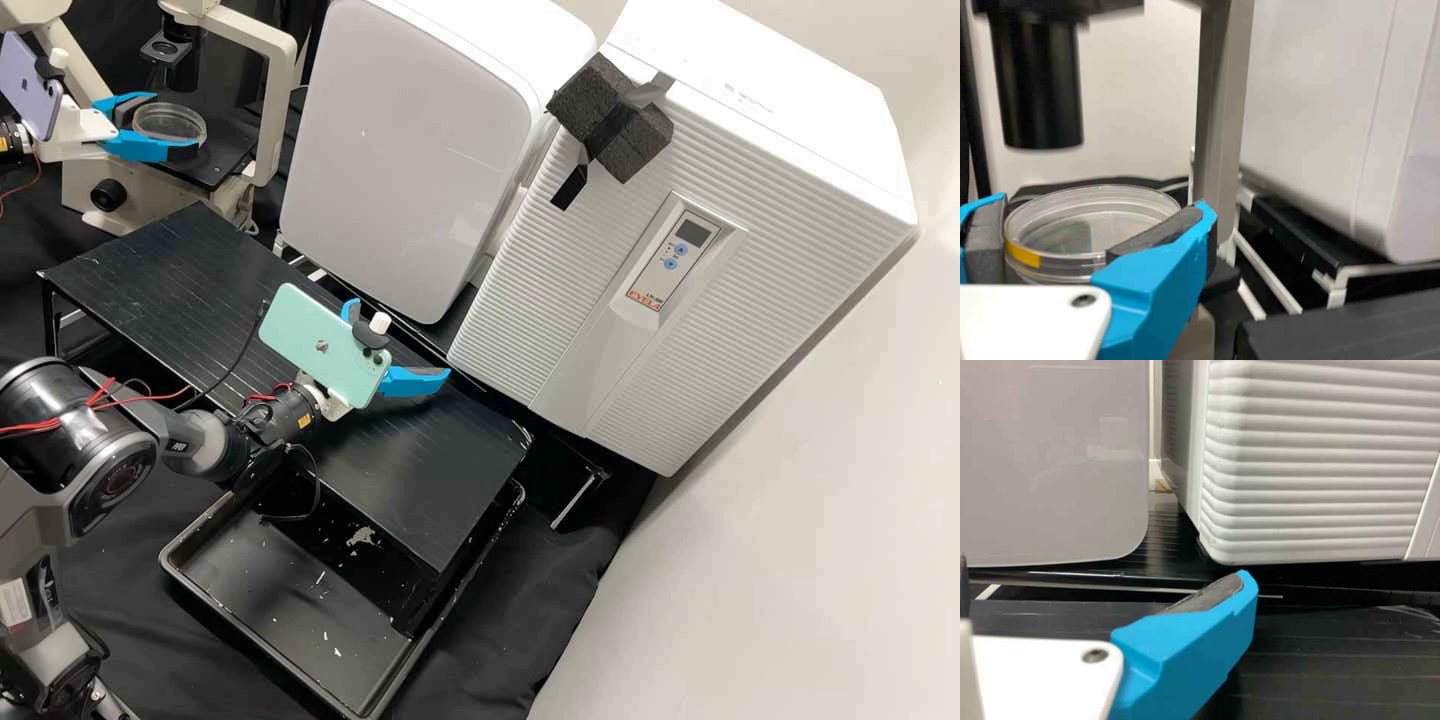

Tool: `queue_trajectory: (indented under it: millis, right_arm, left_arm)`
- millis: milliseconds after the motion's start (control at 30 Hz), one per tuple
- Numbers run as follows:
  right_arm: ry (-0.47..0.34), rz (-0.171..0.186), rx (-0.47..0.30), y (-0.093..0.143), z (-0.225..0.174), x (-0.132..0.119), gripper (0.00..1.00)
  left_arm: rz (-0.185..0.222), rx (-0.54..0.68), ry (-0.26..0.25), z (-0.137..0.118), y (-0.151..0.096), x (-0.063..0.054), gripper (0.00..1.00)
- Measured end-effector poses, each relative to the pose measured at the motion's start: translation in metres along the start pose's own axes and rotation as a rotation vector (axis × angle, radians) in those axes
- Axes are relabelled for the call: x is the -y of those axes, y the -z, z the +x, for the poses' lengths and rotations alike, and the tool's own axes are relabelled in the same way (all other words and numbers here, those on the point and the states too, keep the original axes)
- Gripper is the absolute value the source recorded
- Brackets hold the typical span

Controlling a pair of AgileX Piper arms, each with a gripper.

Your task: Place the petri dish on the bench

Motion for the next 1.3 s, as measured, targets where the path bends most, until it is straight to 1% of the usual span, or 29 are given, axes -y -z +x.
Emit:
queue_trajectory:
  millis: [67,133,200,400,533,633,667,733,767,933,967,1033,1067,1100,1300]
  right_arm:
    - [0.0,0.0,0.0,0.0,0.0,0.0,1.0]
    - [0.0,0.0,0.0,0.0,0.0,0.0,1.0]
    - [0.0,0.0,0.0,0.0,0.0,0.0,1.0]
    - [0.0,0.0,0.0,0.0,0.0,0.0,1.0]
    - [0.0,0.0,0.0,0.0,0.0,0.0,1.0]
    - [0.0,0.0,0.0,0.0,0.0,0.0,1.0]
    - [0.0,0.0,0.0,0.0,0.0,0.0,1.0]
    - [0.0,0.0,0.0,0.0,0.0,0.0,1.0]
    - [0.0,0.0,0.0,0.0,0.0,0.0,1.0]
    - [0.0,0.0,0.0,0.0,0.0,0.0,1.0]
    - [0.0,0.0,0.0,0.0,0.0,0.0,1.0]
    - [0.0,0.0,0.0,0.0,0.0,0.0,1.0]
    - [0.0,0.0,0.0,0.0,0.0,0.0,1.0]
    - [0.0,0.0,0.0,0.0,0.0,0.0,1.0]
    - [0.0,0.0,0.0,0.0,0.0,0.0,1.0]
  left_arm:
    - [-0.004,0.005,-0.015,-0.003,-0.002,-0.005,0.0]
    - [-0.01,0.012,-0.022,-0.005,-0.005,-0.008,0.0]
    - [-0.011,0.023,-0.021,-0.006,-0.009,-0.008,0.0]
    - [0.023,0.106,0.015,-0.004,-0.03,0.0,0.0]
    - [0.035,0.148,0.03,-0.003,-0.042,0.004,0.0]
    - [0.042,0.191,0.052,-0.002,-0.054,0.01,0.0]
    - [0.056,0.223,0.061,-0.001,-0.061,0.012,0.0]
    - [0.062,0.273,0.076,-0.001,-0.073,0.015,0.0]
    - [0.067,0.318,0.088,-0.001,-0.084,0.017,0.0]
    - [0.102,0.478,0.128,-0.002,-0.121,0.022,0.0]
    - [0.105,0.501,0.135,-0.002,-0.126,0.023,0.0]
    - [0.131,0.561,0.161,-0.003,-0.138,0.028,0.0]
    - [0.134,0.572,0.169,-0.003,-0.139,0.03,0.0]
    - [0.133,0.591,0.187,-0.003,-0.143,0.034,0.0]
    - [0.065,0.629,0.27,-0.002,-0.15,0.049,0.0]
